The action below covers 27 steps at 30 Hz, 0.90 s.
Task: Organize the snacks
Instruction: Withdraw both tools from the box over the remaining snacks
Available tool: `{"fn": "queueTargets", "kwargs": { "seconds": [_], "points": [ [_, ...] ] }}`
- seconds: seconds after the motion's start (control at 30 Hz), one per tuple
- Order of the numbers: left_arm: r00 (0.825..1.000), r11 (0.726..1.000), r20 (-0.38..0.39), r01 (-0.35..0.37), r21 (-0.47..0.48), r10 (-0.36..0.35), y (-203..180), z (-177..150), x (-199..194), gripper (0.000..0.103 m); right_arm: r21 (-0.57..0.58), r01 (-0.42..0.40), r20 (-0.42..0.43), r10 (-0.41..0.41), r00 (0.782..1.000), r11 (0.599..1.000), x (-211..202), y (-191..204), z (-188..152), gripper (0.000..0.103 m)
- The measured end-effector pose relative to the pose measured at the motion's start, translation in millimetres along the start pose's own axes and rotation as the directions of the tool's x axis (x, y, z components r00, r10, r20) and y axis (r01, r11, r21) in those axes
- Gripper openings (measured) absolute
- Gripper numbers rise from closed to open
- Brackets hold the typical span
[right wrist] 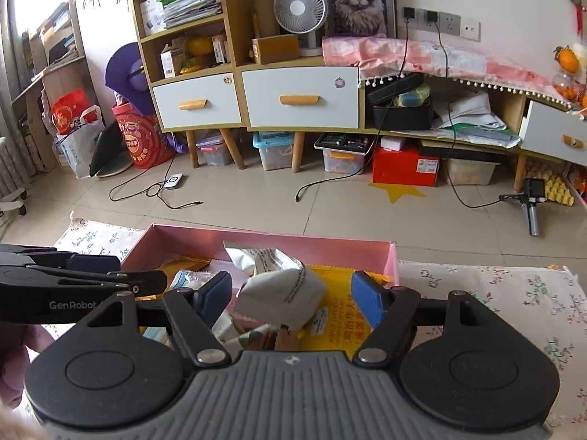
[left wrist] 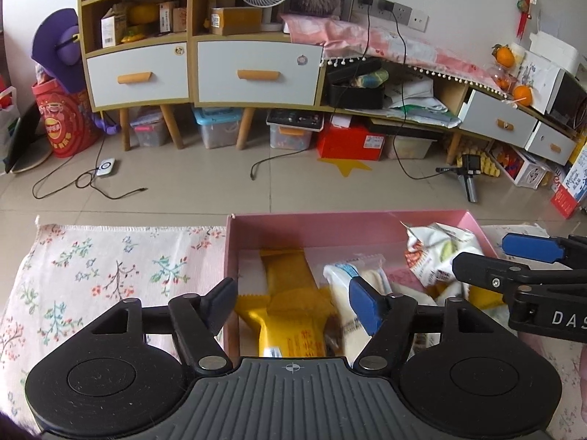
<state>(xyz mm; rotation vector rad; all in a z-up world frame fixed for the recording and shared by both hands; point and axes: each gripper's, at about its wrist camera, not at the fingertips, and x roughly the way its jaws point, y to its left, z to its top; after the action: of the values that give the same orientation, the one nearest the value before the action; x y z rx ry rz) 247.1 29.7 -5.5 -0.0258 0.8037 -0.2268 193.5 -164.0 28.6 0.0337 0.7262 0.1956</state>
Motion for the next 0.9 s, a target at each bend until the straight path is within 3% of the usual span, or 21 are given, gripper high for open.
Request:
{"fn": "queueTargets", "kwargs": {
  "seconds": [0.9],
  "points": [
    [1.000,0.997,0.000,0.015,0.080,-0.015,-44.3,-80.5,-102.5,0.089,-0.045,0.027,0.000,-0.027,1.000,0.999,-82.4,4.0,-46.4,0.088]
  ]
}}
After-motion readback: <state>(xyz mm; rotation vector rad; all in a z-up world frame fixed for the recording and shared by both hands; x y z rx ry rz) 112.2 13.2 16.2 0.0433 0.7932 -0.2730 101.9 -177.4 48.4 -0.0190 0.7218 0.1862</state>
